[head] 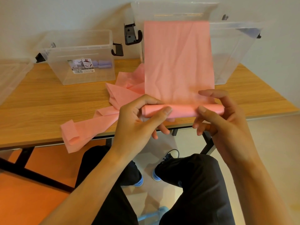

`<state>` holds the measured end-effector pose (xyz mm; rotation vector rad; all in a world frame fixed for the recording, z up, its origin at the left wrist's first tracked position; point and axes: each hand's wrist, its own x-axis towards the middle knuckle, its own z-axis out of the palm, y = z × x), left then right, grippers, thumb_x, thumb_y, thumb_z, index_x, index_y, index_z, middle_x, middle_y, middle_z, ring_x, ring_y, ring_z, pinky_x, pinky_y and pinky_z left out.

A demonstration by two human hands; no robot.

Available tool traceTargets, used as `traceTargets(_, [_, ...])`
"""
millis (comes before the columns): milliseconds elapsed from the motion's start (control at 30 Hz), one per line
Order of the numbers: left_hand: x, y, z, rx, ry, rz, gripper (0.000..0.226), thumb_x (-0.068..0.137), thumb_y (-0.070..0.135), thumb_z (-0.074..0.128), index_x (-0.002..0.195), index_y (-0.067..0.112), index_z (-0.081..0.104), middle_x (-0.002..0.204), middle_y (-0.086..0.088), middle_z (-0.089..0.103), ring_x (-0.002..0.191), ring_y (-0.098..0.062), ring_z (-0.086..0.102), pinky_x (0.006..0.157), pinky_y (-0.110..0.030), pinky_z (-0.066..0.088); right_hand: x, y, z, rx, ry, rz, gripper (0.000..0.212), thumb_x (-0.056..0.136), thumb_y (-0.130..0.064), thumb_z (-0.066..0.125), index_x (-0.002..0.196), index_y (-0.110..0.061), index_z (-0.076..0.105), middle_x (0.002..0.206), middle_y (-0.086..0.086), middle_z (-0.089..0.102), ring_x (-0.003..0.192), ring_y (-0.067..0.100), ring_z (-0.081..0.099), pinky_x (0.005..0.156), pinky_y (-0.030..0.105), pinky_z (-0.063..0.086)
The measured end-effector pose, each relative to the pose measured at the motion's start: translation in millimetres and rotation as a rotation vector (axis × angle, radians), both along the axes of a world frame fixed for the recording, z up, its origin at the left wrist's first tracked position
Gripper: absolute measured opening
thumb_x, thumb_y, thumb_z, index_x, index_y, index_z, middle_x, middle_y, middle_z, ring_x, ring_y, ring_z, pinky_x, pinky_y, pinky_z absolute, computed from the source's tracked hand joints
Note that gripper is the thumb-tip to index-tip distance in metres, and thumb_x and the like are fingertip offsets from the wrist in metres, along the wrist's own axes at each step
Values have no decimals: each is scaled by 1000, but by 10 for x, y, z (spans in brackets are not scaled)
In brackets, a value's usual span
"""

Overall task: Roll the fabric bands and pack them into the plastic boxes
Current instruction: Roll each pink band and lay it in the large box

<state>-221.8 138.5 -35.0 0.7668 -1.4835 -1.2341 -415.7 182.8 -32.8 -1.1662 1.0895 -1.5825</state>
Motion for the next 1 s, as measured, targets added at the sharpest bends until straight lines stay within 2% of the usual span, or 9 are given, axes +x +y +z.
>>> traceTargets(100, [3,7,3,23,10,-17,14,88,12,70,97,2,66,81,-8,76,58,-30,72,40,-28,45,-8,2,-2,-3,3,-9,18,80,-13,70,97,-7,67,79,8,66,58,22,62,50,25,50])
traceTargets(200, [-11,2,17,7,6,-37,16,85,10,73,100,4,68,83,-5,73,63,-32,74,41,-28,47,-23,13,10,5,16,-56,19,81,-19,70,93,-4,67,77,9,67,55,21,62,50,26,52])
traceTargets(300, [-29,-5,17,-6,-12,-27,10,86,3,73,95,6,71,78,-5,72,59,-29,72,42,-28,47,-24,21,17,4,9,-81,26,82,-26,69,99,-5,67,80,6,68,54,23,62,50,27,52])
traceTargets(433, [-16,4,7,7,3,26,6,88,10,71,94,8,72,76,-8,73,52,-27,69,40,-27,46,-27,43,19,-4,5,5,39,75,-25,73,112,-12,67,82,10,69,61,28,65,51,28,53])
traceTargets(567, [18,46,16,35,31,-2,22,83,19,71,103,9,68,80,-11,77,53,-26,69,40,-26,47,-9,33,-11,-1,-2,0,20,79,-22,72,94,-9,70,71,16,67,57,26,65,51,28,53])
traceTargets(700, [38,39,20,2,14,-25,22,86,6,72,107,8,66,86,-11,78,56,-28,71,40,-28,48,10,23,-17,16,9,-64,22,82,-32,69,86,-10,68,63,14,64,48,24,60,50,28,52])
traceTargets(767, [32,27,24,1,16,-26,14,87,4,71,100,6,67,82,-11,77,54,-28,69,41,-28,49,6,23,-8,10,12,-67,23,81,-34,70,87,-12,69,66,12,64,50,24,60,50,28,51])
traceTargets(900, [1,18,40,14,17,-13,6,89,8,70,93,6,66,72,-13,74,50,-29,68,42,-28,49,-15,22,2,6,20,-39,33,76,-25,75,104,-10,68,82,7,67,63,25,65,51,27,52])
traceTargets(1000, [-14,7,43,10,7,2,11,88,15,70,92,6,66,73,-11,75,53,-29,69,44,-29,50,-26,19,2,-4,16,-38,25,77,-18,74,99,-8,67,82,9,68,63,25,66,51,26,53])
